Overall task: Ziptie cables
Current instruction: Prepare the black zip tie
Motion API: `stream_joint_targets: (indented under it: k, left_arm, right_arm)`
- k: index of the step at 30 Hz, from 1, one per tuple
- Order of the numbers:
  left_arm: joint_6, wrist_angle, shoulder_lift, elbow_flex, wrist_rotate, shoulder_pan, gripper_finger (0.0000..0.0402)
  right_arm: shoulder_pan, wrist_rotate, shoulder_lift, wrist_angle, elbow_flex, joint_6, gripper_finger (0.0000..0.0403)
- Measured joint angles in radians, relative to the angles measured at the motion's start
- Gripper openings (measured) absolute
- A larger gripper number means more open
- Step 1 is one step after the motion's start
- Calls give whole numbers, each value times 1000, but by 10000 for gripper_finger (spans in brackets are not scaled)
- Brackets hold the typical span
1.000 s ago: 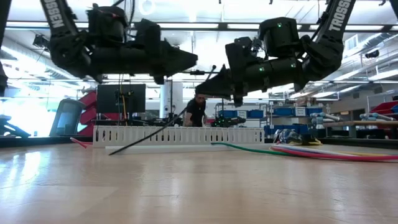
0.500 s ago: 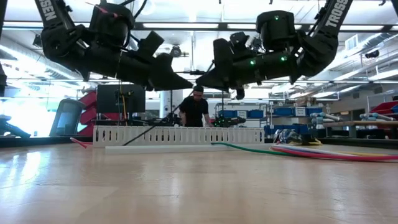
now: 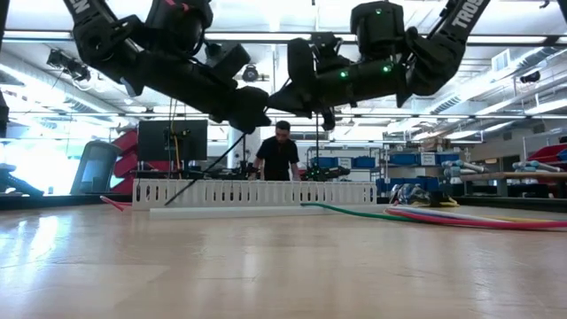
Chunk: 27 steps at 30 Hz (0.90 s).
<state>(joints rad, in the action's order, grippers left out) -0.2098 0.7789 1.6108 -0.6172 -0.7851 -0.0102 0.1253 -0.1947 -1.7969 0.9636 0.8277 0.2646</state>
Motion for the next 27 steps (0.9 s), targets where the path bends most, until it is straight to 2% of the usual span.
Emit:
stream_joint_targets:
  k: [7, 17, 27]
  left_arm:
    - [-2, -5, 0, -2, -67, 27, 137]
    - [0, 13, 20, -2, -63, 27, 101]
    - [-3, 8, 73, -64, -73, 27, 94]
  right_arm:
    - [3, -46, 0, 1, 2, 5, 0]
    - [10, -46, 0, 13, 2, 6, 0]
    - [10, -40, 0, 2, 2, 23, 0]
